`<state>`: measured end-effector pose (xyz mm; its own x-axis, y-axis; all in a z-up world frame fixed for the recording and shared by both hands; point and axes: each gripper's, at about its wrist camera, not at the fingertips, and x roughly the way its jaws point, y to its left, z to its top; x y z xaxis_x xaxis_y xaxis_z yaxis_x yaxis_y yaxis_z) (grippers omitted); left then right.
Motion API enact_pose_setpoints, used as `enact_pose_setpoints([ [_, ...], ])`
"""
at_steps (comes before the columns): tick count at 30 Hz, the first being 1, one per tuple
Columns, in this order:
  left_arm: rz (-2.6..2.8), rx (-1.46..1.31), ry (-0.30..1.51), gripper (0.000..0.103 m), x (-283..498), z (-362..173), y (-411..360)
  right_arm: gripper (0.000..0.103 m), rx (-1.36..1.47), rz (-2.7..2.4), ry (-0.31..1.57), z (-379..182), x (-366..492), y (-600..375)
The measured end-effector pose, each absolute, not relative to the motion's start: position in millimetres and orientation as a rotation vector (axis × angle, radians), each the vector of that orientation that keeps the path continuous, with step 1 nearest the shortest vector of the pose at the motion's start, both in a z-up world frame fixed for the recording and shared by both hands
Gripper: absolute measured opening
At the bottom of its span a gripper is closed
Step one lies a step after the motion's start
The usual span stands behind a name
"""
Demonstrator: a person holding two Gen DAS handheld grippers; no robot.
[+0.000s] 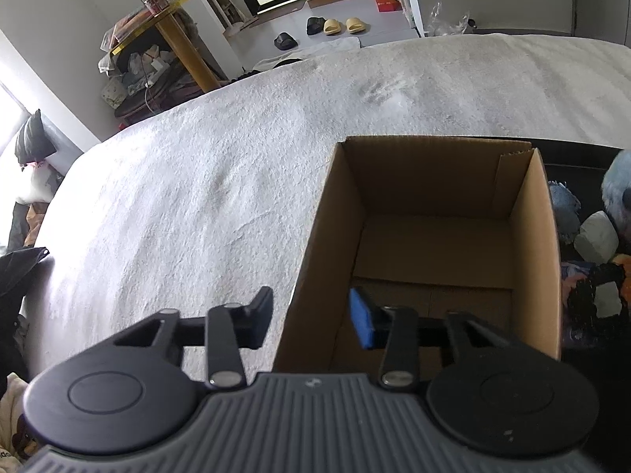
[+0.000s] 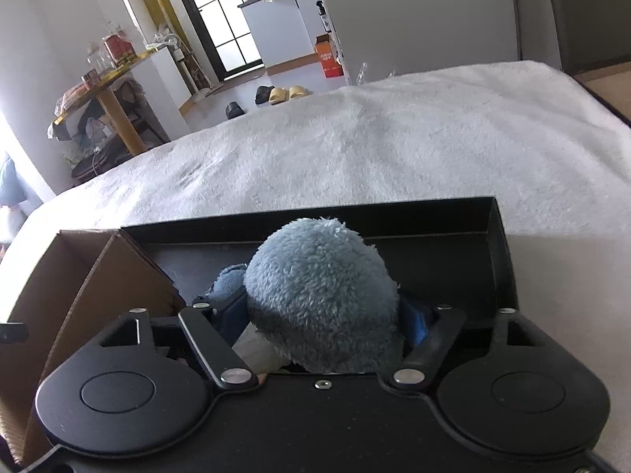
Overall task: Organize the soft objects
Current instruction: 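Close the right gripper on the fluffy ball and lift it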
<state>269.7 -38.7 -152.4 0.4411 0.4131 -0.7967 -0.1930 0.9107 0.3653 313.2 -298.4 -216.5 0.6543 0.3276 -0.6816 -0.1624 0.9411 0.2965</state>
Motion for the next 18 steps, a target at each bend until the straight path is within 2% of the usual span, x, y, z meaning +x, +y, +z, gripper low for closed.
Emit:
enact_pose_setpoints([
  [4, 0.374, 0.218, 1.043, 0.032, 264, -150, -34, 0.072, 0.236, 0.287, 0.777, -199, 303, -304],
  [18, 0.321, 0.157, 1.045, 0.031, 239, -151, -22, 0.072, 0.227, 0.271, 0.739, -155, 273, -298],
])
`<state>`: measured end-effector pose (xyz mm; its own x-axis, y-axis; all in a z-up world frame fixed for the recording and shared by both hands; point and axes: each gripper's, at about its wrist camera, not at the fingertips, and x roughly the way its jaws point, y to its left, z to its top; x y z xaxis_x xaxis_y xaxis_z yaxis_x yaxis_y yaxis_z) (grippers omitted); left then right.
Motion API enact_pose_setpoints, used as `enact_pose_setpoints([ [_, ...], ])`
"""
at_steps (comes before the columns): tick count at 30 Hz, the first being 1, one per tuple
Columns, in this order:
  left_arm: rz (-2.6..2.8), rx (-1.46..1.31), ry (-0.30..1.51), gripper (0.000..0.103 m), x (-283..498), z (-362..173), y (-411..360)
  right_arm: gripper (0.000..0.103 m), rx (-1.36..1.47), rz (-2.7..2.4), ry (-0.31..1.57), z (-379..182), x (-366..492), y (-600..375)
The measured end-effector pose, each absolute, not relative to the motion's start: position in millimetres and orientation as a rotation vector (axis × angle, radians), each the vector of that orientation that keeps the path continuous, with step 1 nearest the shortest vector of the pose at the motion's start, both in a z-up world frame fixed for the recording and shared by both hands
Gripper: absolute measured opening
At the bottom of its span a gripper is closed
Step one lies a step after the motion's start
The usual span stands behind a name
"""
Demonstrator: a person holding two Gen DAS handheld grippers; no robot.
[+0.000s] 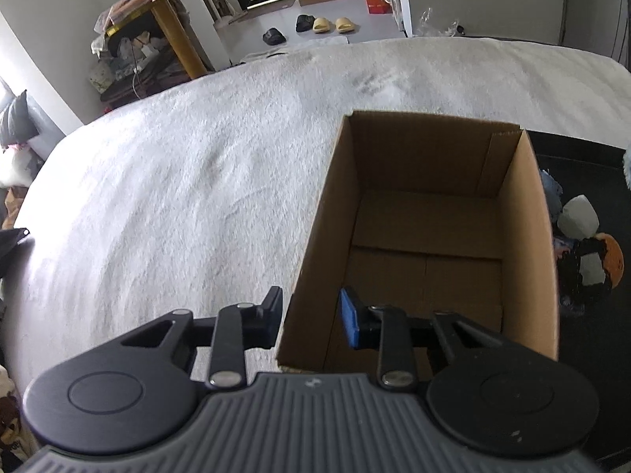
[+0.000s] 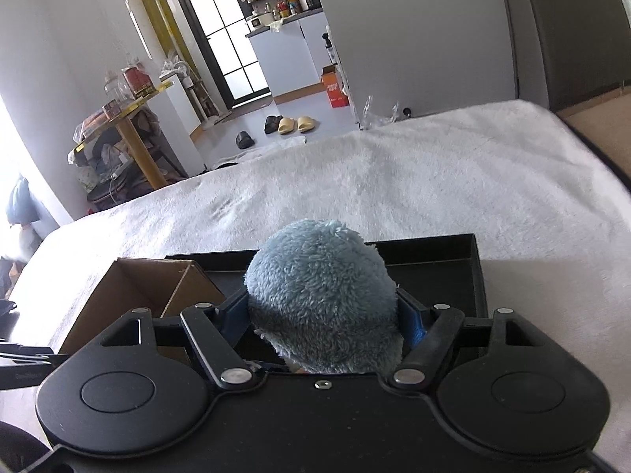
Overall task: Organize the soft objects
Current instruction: 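Close the right gripper on the fluffy ball and lift it, then carry the fluffy ball with the right gripper into the cardboard box and release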
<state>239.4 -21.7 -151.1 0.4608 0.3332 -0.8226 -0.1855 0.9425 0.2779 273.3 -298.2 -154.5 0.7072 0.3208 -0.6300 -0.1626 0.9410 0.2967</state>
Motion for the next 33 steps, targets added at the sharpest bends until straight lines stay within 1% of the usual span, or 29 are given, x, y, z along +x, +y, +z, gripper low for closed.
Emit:
enact_pose_setpoints([
  [3, 0.309, 0.145, 1.046, 0.034, 236, -153, -17, 0.072, 0.223, 0.277, 0.735, -147, 269, -295],
  [13, 0.258, 0.103, 0.98, 0.035, 228, -142, -5, 0.072, 0.145, 0.295, 0.687, -116, 256, -262],
  [24, 0.209, 0.032, 0.976, 0.036, 231, -139, 12, 0.073, 0.063, 0.333, 0.683, -101, 242, -217],
  [33, 0.183, -0.046, 0.986, 0.036, 237, -148, 29, 0.073, -0.019, 0.37, 0.684, -98, 244, -175],
])
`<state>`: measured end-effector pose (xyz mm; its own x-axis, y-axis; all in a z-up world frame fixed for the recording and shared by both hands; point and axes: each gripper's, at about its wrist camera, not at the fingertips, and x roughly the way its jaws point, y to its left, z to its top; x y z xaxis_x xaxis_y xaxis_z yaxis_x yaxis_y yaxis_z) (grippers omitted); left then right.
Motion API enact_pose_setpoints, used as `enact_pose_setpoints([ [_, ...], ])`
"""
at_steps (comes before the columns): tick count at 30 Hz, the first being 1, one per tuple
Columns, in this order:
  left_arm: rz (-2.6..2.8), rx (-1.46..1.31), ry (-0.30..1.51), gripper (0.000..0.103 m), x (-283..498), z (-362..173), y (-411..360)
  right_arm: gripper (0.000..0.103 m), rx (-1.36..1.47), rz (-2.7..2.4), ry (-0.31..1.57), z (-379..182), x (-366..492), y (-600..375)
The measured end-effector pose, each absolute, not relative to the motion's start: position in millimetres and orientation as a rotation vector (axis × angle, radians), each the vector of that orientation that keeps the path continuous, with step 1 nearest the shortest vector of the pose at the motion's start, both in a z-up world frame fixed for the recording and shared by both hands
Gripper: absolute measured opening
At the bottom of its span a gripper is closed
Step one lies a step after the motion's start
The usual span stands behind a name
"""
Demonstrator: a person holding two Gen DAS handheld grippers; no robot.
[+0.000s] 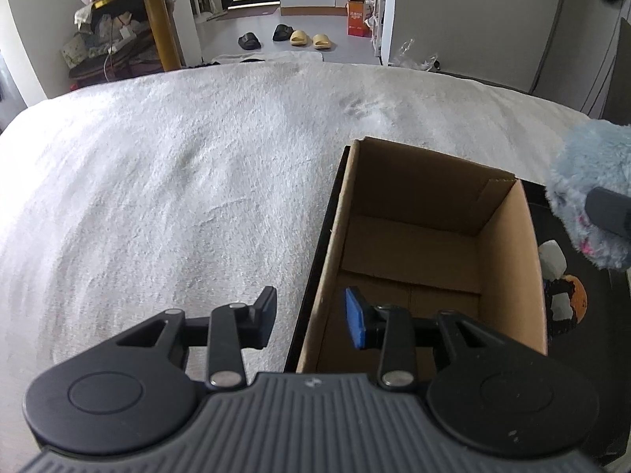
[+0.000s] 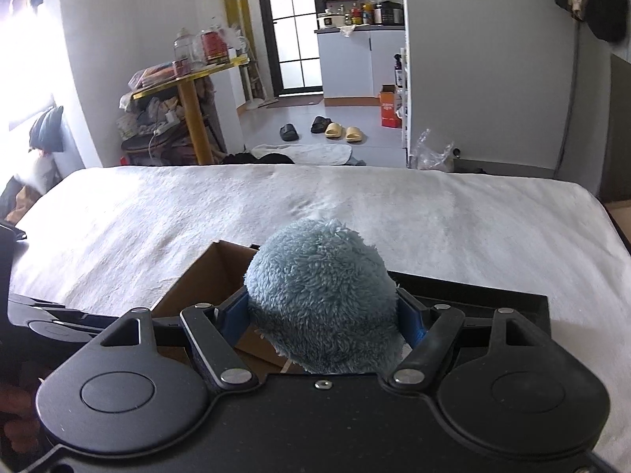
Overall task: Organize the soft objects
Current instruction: 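Carry the fluffy ball with the right gripper into the cardboard box and release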
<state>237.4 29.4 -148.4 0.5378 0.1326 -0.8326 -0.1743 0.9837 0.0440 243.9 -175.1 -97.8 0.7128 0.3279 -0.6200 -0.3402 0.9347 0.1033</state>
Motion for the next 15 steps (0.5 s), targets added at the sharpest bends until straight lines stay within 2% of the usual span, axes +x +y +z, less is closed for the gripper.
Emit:
enact_pose_setpoints([
  [15, 0.162, -0.207, 1.022, 0.032, 252, -169, 59, 0.073, -0.171, 0.455, 0.733, -107, 262, -105],
])
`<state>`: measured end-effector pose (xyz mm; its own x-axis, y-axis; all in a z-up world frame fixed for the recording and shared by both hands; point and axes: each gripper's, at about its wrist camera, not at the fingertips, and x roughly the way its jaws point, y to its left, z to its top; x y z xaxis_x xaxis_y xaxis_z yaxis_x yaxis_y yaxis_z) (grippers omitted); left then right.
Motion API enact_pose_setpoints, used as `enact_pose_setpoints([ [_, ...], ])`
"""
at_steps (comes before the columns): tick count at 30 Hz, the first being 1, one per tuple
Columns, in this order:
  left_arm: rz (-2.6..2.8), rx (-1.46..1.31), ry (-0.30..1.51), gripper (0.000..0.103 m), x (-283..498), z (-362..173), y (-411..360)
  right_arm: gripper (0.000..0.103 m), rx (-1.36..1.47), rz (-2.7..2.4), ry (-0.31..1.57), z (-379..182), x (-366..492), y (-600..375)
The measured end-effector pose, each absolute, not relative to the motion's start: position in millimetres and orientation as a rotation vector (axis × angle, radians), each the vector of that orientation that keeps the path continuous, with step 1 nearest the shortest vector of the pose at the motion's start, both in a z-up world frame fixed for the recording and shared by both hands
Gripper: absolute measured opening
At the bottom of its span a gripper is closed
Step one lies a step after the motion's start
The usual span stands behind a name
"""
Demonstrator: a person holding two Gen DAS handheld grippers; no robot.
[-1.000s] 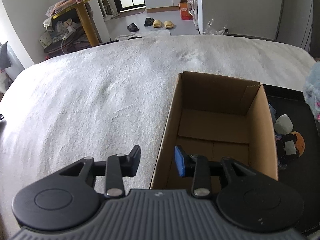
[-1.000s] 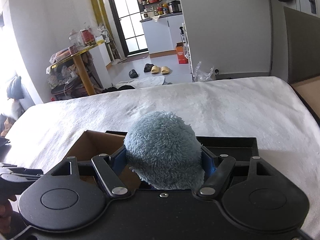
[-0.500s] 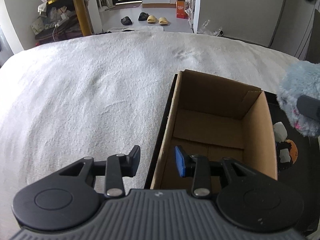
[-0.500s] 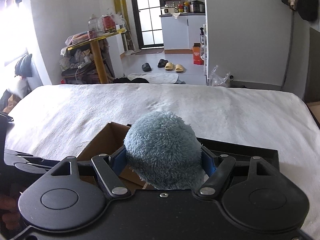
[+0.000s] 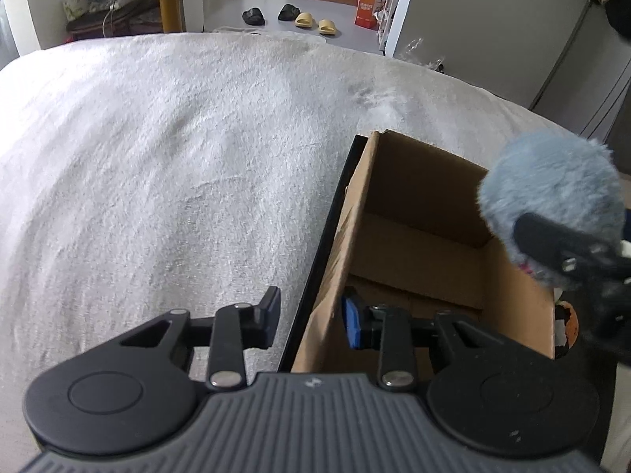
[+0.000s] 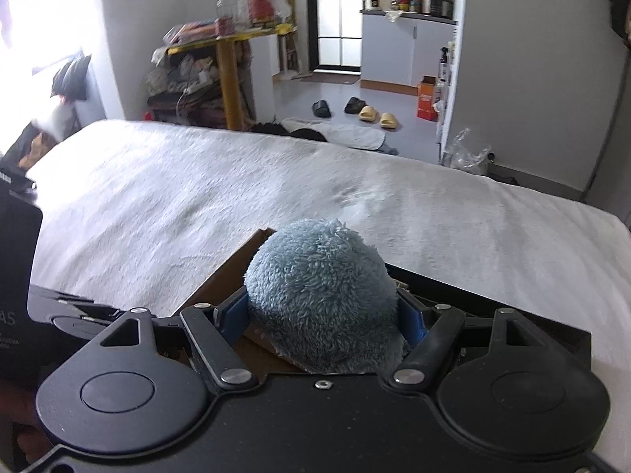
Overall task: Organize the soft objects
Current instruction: 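Carry the fluffy ball with the right gripper into the cardboard box and release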
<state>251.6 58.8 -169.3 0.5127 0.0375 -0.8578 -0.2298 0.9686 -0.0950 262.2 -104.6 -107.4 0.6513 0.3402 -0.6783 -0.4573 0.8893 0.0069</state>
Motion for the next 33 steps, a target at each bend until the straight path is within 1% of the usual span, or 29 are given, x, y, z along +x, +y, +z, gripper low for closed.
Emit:
enact_pose_setpoints([
  [12, 0.149, -0.305, 1.029, 0.027, 256, -174, 72, 0.074, -0.309, 0.51, 0.796, -124, 279, -70],
  [15, 0.158, -0.338, 1.033, 0.027, 257, -174, 75, 0.076, -0.306, 0.525, 0.799, -122, 284, -64],
  [17, 0.16, -0.359, 1.036, 0.027, 258, -176, 79, 0.077, -0.327, 0.526, 0.785, -121, 286, -59],
  [19, 0.158, -0.361, 1.036, 0.028, 258, -176, 79, 0.08, -0.338, 0.521, 0.784, -124, 288, -58],
  [26, 0.168, -0.346, 1.043, 0.028, 257, -175, 77, 0.08, -0.311, 0.505, 0.819, -134, 289, -70],
  [28, 0.173, -0.337, 1.043, 0.031, 257, -174, 76, 0.08, -0.303, 0.501, 0.819, -134, 288, -74],
  [33, 0.193, -0.29, 1.037, 0.032, 255, -165, 68, 0.082, -0.266, 0.481, 0.819, -126, 284, -92],
])
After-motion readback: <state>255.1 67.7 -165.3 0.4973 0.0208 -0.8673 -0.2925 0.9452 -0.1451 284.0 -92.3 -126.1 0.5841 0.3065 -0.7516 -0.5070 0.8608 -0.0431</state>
